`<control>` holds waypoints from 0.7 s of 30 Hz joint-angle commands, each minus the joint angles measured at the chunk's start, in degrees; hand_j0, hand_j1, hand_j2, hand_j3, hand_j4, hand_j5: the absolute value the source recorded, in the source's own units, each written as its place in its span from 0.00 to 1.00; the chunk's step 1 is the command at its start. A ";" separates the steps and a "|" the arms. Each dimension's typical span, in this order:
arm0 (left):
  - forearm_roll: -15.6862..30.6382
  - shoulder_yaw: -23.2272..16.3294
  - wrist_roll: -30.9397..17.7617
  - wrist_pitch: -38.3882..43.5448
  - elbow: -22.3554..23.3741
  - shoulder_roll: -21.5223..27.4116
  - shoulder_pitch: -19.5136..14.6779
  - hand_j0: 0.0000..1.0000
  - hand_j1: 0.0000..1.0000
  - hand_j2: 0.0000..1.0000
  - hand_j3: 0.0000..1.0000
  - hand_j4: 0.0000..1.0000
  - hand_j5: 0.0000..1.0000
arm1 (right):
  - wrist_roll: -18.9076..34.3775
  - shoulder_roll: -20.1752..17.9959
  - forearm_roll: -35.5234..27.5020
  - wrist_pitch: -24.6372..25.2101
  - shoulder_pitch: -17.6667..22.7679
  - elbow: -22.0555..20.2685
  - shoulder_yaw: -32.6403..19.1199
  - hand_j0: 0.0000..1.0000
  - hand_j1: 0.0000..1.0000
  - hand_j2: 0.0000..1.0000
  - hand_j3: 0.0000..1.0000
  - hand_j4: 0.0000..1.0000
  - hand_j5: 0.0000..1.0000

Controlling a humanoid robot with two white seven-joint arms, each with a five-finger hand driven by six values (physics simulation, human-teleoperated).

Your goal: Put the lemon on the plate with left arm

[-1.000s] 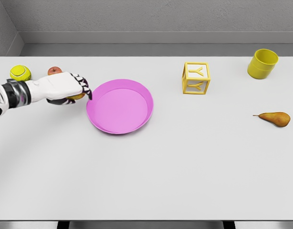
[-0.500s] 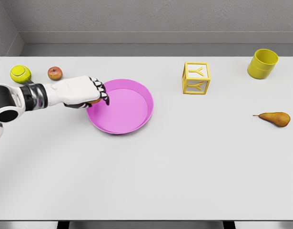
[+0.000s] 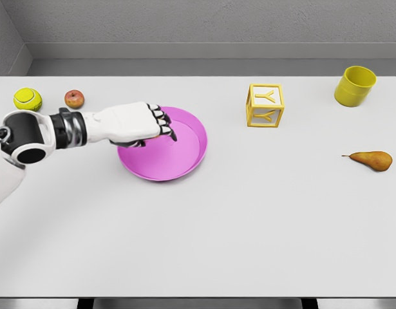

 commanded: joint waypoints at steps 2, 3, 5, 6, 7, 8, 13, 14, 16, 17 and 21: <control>0.23 -0.18 0.15 0.15 -0.09 -0.09 0.00 1.00 1.00 1.00 1.00 1.00 1.00 | -0.01 0.00 -0.01 -0.02 0.00 0.00 0.00 1.00 1.00 1.00 1.00 1.00 1.00; 0.23 -0.10 0.15 0.15 -0.09 -0.09 0.00 1.00 1.00 1.00 1.00 1.00 1.00 | -0.01 0.00 -0.01 -0.02 0.00 0.00 0.00 1.00 1.00 1.00 1.00 1.00 1.00; 0.23 0.17 0.15 0.15 -0.09 0.08 0.00 1.00 1.00 1.00 1.00 1.00 1.00 | -0.01 0.00 -0.01 -0.02 0.00 0.00 0.00 1.00 1.00 1.00 1.00 1.00 1.00; 0.32 0.34 0.15 0.15 -0.09 0.34 0.00 1.00 1.00 1.00 1.00 1.00 1.00 | -0.01 0.00 -0.01 -0.02 0.00 0.00 0.00 1.00 1.00 1.00 1.00 1.00 1.00; 0.32 0.43 0.15 0.15 -0.09 0.34 0.00 1.00 1.00 1.00 1.00 1.00 1.00 | -0.01 0.00 -0.01 -0.02 0.00 0.00 0.00 1.00 1.00 1.00 1.00 1.00 1.00; 0.32 0.43 0.15 0.15 -0.09 0.43 0.00 1.00 1.00 1.00 1.00 1.00 1.00 | 0.07 0.00 -0.01 0.07 0.00 0.00 0.00 1.00 1.00 1.00 1.00 1.00 1.00; 3.30 5.43 0.24 0.15 -0.09 2.54 -1.32 1.00 1.00 1.00 1.00 1.00 1.00 | -0.01 0.00 -0.01 -0.02 0.00 0.00 0.00 1.00 1.00 1.00 1.00 1.00 1.00; 4.71 7.46 0.24 0.15 -0.09 3.59 -1.06 1.00 1.00 1.00 1.00 1.00 1.00 | -0.01 0.00 -0.01 -0.02 0.00 0.00 0.00 1.00 1.00 1.00 1.00 1.00 1.00; 5.33 12.12 0.24 0.15 0.35 6.23 0.17 1.00 1.00 1.00 1.00 1.00 1.00 | -0.01 0.00 -0.01 -0.02 0.00 0.00 0.00 1.00 1.00 1.00 1.00 1.00 1.00; 5.42 16.85 0.24 0.15 1.23 8.34 3.50 1.00 1.00 1.00 1.00 1.00 1.00 | -0.01 0.00 -0.01 -0.02 0.00 0.00 0.00 1.00 1.00 1.00 1.00 1.00 1.00; 5.51 36.37 0.15 0.15 4.66 9.75 22.58 1.00 1.00 1.00 1.00 1.00 1.00 | -0.01 0.00 -0.01 -0.02 0.00 0.00 0.00 1.00 1.00 1.00 1.00 1.00 1.00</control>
